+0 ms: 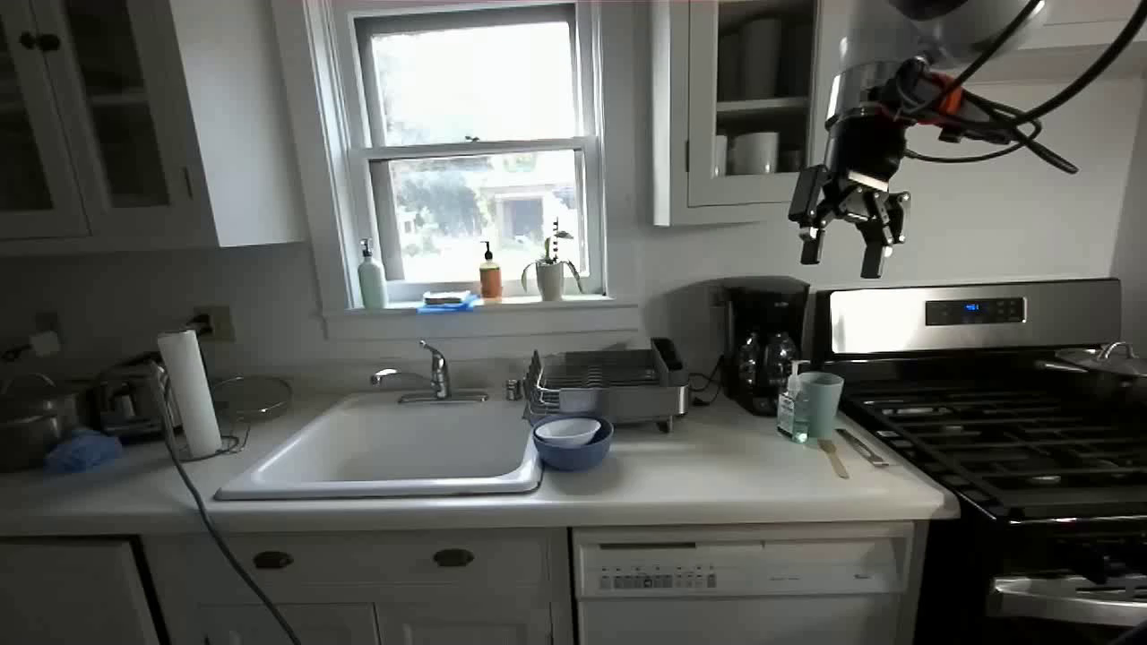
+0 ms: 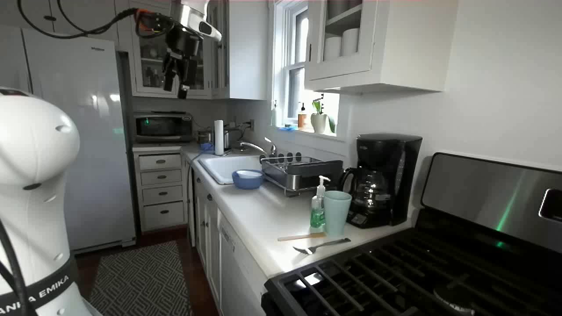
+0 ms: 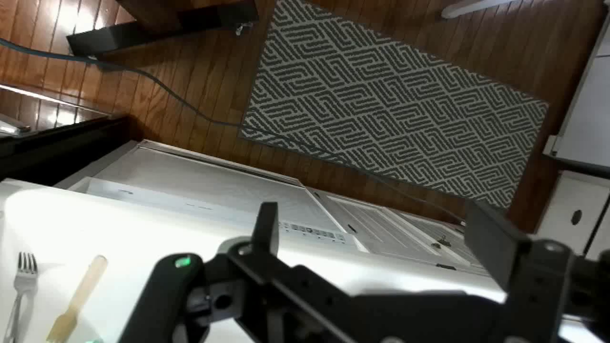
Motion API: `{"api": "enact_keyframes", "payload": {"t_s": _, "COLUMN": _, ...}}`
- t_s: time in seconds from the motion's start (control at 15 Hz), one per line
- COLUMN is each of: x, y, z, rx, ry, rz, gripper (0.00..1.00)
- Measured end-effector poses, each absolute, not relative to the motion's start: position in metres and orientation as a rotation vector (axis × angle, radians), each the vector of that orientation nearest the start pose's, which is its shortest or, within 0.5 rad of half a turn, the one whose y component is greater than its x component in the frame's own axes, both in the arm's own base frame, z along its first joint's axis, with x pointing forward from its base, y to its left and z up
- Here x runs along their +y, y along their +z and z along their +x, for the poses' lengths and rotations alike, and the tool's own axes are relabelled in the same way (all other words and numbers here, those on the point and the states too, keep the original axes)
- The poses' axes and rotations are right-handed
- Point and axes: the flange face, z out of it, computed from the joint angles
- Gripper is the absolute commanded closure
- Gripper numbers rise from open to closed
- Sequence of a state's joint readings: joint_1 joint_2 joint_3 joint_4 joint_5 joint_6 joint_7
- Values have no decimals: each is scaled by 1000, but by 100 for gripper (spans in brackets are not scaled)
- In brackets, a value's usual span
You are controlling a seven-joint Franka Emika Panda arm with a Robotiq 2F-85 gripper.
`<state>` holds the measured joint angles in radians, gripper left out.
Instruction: Press the pump of the bottle on the right
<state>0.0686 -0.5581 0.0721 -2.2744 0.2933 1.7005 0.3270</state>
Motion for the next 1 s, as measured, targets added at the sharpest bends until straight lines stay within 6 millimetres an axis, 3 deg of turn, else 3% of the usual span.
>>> {"api": "enact_keyframes", "payload": {"t_s": 0.67, "x": 85, "y": 565, "z": 374, "rx": 348, "ry": 105, "rz": -2877, "gripper": 0}}
{"api": "enact_keyframes", "payload": {"t_s": 1.0, "x": 53, "y": 558, "z": 410, "rx": 451, "ry": -79, "rz": -2884, "gripper": 0}}
